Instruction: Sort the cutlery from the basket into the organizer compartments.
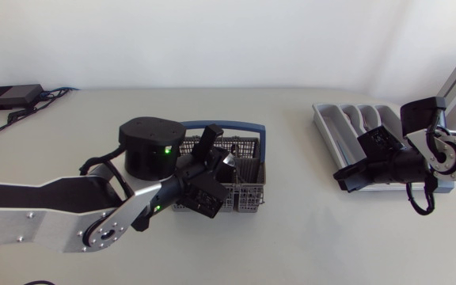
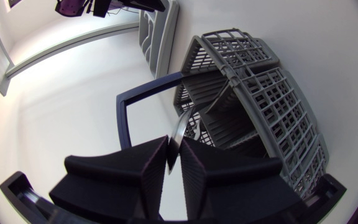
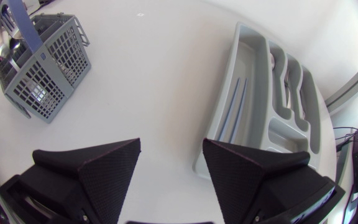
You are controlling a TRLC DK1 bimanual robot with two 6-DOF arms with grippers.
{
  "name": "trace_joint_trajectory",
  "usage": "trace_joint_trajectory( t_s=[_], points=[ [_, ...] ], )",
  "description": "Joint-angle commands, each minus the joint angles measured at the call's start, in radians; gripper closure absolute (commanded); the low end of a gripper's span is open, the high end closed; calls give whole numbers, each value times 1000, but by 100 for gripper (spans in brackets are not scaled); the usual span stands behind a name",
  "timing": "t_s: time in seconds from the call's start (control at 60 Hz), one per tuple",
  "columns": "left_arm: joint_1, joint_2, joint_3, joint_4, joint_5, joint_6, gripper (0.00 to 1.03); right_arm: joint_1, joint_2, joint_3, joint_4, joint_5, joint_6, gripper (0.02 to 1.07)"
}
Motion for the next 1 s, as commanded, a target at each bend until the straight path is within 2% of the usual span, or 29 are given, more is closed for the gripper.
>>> trace_joint_trajectory(
  t_s=[0.0, 0.033, 0.25, 0.367, 0.767, 0.983],
  points=[
    [4, 3, 23, 10, 9, 29, 98, 2, -11, -32, 7, -4, -17, 34],
    [4, 1, 21, 9, 9, 29, 100, 2, -11, -32, 7, -4, -17, 34],
    [6, -48, 34, -13, 26, 28, 100, 3, -11, -32, 7, -4, -16, 34],
    [4, -77, 49, -60, 29, 26, 100, 5, -11, -34, 7, -4, -14, 34],
    [-4, -152, 204, -327, 29, -69, 100, 17, -22, -40, 2, -2, -9, 34],
    [7, -203, 241, -410, 28, -64, 100, 26, -26, -40, 1, 4, -8, 34]
  ],
)
